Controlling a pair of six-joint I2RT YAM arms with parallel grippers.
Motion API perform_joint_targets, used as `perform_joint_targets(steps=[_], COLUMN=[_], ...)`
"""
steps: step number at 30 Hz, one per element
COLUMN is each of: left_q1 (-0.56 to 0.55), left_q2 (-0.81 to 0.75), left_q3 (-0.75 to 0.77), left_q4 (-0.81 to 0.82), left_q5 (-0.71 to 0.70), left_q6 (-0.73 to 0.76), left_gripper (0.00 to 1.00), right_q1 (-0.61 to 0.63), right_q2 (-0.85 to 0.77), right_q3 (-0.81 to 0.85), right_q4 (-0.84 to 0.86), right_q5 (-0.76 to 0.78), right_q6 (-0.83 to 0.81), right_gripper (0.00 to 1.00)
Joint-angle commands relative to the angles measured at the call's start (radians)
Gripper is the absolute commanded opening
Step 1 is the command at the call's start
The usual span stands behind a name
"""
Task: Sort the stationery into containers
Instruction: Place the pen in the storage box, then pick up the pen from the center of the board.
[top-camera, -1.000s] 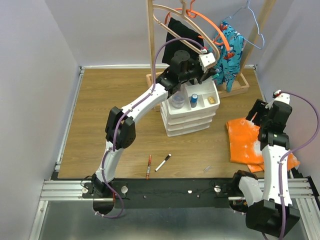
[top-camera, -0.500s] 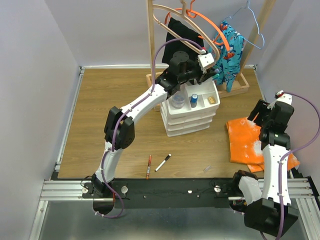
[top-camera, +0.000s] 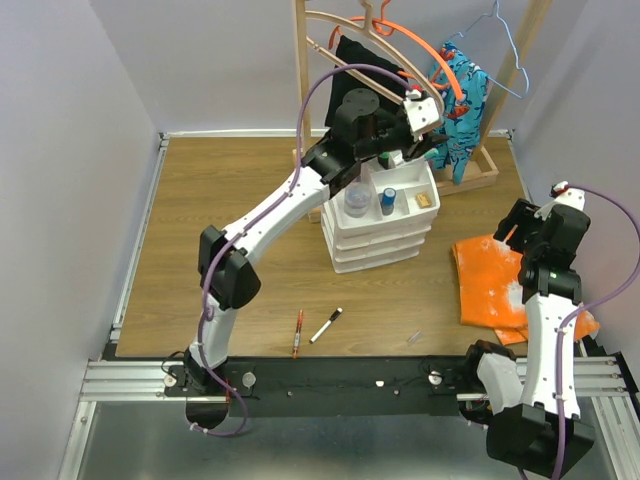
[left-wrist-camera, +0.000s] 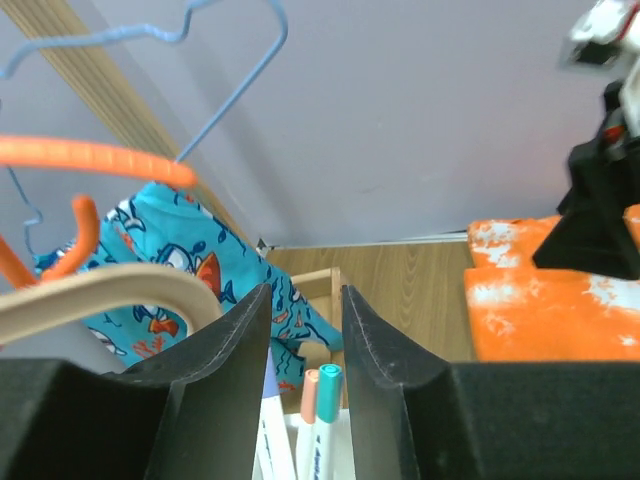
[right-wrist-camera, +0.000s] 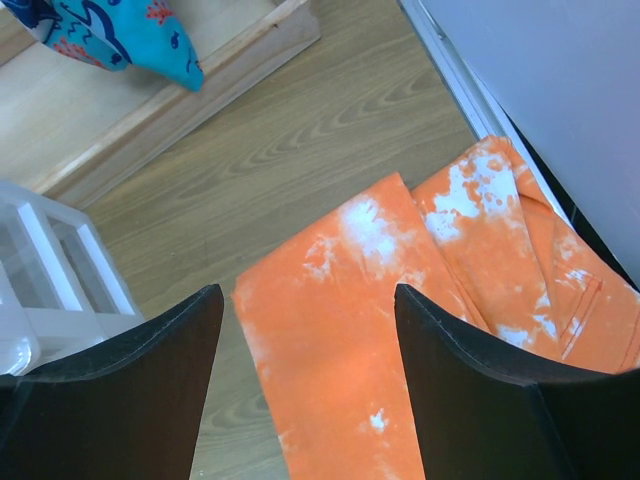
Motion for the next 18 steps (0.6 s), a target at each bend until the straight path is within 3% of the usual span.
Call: perform_joint_targets(steps=[1,5,6,9,14,18], left_q1=[-0.030,-0.036,-0.038,-0.045,-0.050,-0.039], left_q2=[-0.200,-0.441,-0.558,-0.778,-0.943,-1.018], left_q3=[-0.078,-0.363,-0.516,-0.776,-0.968,-1.076], left_q4=[-0.164,-0.272,-0.283,-0.330,-0.592,-0.689], left_q5=[-0.052,-0.083,-0.097,-0.155,-0.374,-0.398], left_q6=[0.054,0.044,0.055,0.067,-0.093,-0.239], left_gripper=[0.43,0.45,0.45,0.46,0.49,0.47], right_q1=[-0.006,-0.006,-0.006,-0.006,-0.006,-0.006], right_q2=[-0.017,-0.030,-0.031,-0.049,-0.074,-0.050], right_q3=[0.044,0.055,0.050,0.036,0.065,0.154], right_q4=[-0.021,-0.057,-0.064,-0.081,-0.148,-0.231], right_q5=[-0.070,-0.165,-0.183,-0.240,-0.285,-0.221], right_q6=[0.007,-0.045,-0.060,-0.115,-0.219,-0.229], right_gripper=[0.77,0.77,0.77,0.77,0.77,0.77])
